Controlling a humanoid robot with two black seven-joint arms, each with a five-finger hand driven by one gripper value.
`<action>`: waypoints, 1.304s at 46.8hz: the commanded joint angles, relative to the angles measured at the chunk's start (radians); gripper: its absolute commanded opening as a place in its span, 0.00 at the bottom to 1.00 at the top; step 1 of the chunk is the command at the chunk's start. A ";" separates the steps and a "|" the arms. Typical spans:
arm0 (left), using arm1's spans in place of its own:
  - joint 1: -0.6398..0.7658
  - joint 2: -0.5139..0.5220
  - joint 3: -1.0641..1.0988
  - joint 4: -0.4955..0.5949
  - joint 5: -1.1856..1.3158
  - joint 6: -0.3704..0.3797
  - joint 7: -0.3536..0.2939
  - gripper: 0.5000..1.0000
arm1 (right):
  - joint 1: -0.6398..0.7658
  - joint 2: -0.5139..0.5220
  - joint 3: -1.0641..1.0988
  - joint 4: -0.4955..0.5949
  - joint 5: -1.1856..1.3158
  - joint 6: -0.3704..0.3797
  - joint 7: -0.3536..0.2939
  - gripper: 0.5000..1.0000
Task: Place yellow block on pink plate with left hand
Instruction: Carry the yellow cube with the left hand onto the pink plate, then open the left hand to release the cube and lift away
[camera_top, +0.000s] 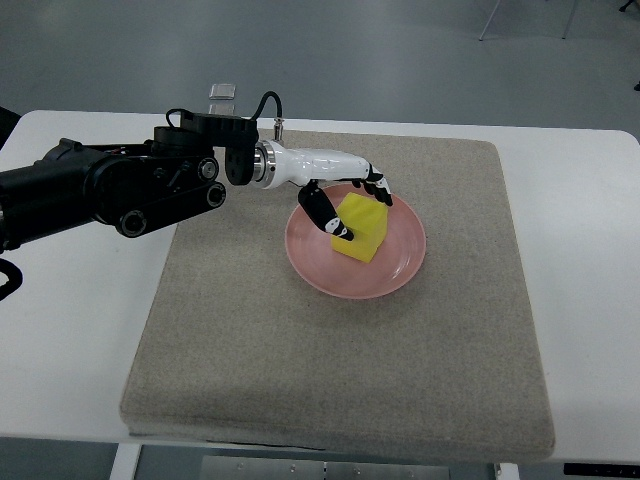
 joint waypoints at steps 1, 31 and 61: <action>0.001 0.000 0.000 -0.001 -0.001 0.000 0.000 0.77 | 0.000 0.000 0.000 0.000 0.000 0.000 -0.001 0.85; -0.013 0.055 -0.017 0.048 -0.009 0.005 0.000 0.92 | 0.000 0.000 0.000 0.000 0.000 0.000 -0.001 0.85; 0.039 0.052 -0.017 0.378 -0.078 0.173 0.000 0.92 | 0.000 0.000 0.000 0.000 0.000 0.000 -0.001 0.85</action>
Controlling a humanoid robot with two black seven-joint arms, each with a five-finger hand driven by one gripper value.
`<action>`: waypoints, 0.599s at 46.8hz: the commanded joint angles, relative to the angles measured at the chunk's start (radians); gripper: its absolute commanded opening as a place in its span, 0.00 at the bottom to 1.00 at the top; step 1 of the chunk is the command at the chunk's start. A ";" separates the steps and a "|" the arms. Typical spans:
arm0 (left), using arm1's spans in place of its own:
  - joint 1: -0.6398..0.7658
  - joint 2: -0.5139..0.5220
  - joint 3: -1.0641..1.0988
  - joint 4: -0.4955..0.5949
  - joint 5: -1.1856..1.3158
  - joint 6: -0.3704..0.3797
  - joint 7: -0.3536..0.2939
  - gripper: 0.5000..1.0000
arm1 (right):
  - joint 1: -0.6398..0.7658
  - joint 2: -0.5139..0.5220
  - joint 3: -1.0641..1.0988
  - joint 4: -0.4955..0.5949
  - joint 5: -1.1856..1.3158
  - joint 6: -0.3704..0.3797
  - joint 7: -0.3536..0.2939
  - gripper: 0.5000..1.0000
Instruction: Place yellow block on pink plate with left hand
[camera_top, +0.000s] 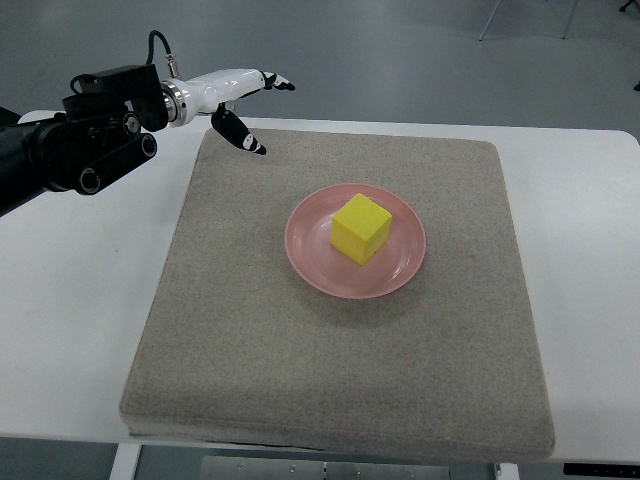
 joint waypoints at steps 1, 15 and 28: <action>0.005 -0.004 0.001 0.036 -0.004 0.017 0.000 0.92 | 0.000 0.000 0.000 0.000 0.000 0.000 -0.001 0.85; 0.042 -0.007 0.001 0.121 -0.186 0.158 0.000 0.92 | 0.000 0.000 0.000 0.000 0.000 0.000 -0.001 0.85; 0.096 -0.077 -0.019 0.270 -0.737 0.149 0.003 0.89 | 0.000 0.000 0.000 0.000 0.000 0.000 0.000 0.85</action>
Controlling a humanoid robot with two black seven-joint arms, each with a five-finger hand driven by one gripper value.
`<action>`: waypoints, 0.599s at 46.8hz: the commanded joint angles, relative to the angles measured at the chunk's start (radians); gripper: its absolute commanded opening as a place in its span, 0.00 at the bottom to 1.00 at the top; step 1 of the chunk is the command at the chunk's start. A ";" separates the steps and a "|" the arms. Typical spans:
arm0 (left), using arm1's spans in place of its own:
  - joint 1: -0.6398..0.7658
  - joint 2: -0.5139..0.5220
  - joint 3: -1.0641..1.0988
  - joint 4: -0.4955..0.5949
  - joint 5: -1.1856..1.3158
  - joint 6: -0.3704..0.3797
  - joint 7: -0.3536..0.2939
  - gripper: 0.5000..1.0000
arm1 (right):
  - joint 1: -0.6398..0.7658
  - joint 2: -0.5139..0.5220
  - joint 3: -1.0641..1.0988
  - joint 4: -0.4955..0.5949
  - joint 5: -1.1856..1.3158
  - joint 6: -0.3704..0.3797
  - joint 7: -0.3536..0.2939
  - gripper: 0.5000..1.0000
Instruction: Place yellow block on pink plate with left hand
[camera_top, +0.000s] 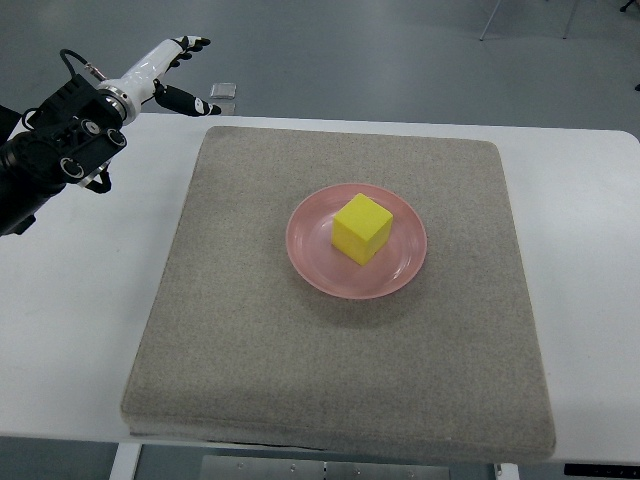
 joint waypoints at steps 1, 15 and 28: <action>0.012 -0.021 -0.004 0.047 -0.153 -0.008 0.000 0.89 | 0.000 0.000 0.000 0.000 0.000 0.000 -0.001 0.85; 0.033 -0.026 -0.110 0.056 -0.528 -0.088 0.000 0.90 | 0.000 0.000 -0.002 0.000 0.000 0.000 -0.001 0.85; 0.107 -0.056 -0.378 0.061 -0.551 -0.178 -0.001 0.90 | 0.000 0.000 0.000 0.000 0.000 0.000 0.000 0.85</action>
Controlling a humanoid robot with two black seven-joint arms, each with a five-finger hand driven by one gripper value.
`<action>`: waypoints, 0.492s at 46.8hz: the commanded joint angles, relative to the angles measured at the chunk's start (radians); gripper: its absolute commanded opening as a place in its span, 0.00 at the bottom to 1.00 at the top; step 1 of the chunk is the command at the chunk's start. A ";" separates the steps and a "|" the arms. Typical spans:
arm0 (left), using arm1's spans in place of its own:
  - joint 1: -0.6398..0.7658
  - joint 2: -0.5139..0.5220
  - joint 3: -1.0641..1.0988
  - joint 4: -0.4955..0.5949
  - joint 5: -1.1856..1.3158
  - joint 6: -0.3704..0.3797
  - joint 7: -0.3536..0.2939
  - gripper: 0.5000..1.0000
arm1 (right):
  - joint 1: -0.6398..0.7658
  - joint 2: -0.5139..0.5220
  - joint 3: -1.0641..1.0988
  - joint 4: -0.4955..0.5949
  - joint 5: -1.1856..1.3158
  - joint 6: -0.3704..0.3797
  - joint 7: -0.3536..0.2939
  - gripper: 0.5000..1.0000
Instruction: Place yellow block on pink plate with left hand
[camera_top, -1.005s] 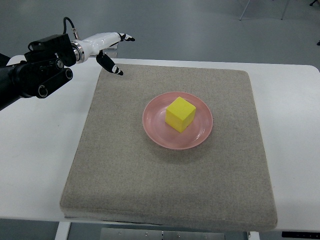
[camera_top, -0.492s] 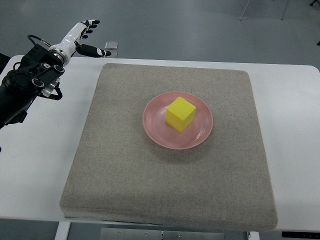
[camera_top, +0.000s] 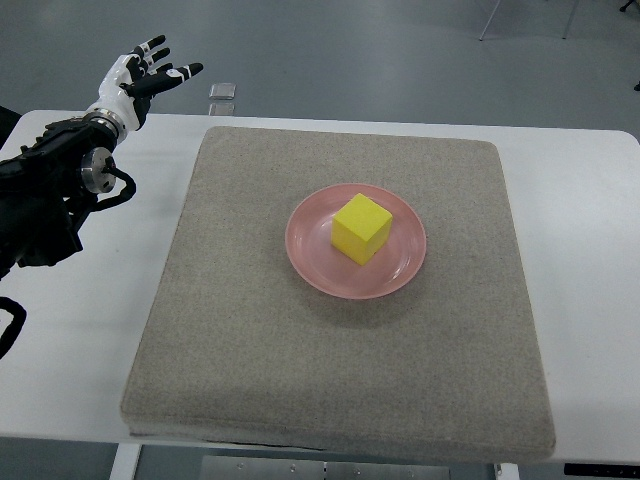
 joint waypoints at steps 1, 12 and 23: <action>0.018 -0.020 -0.064 0.000 0.000 -0.004 0.000 0.90 | 0.000 0.000 0.000 0.000 0.000 0.000 0.000 0.85; 0.047 -0.049 -0.210 -0.002 -0.003 -0.090 0.000 0.90 | 0.000 0.000 -0.001 0.000 0.000 0.000 -0.001 0.85; 0.061 -0.054 -0.286 -0.003 -0.003 -0.204 -0.001 0.91 | 0.000 0.000 0.000 0.000 0.000 0.000 0.000 0.85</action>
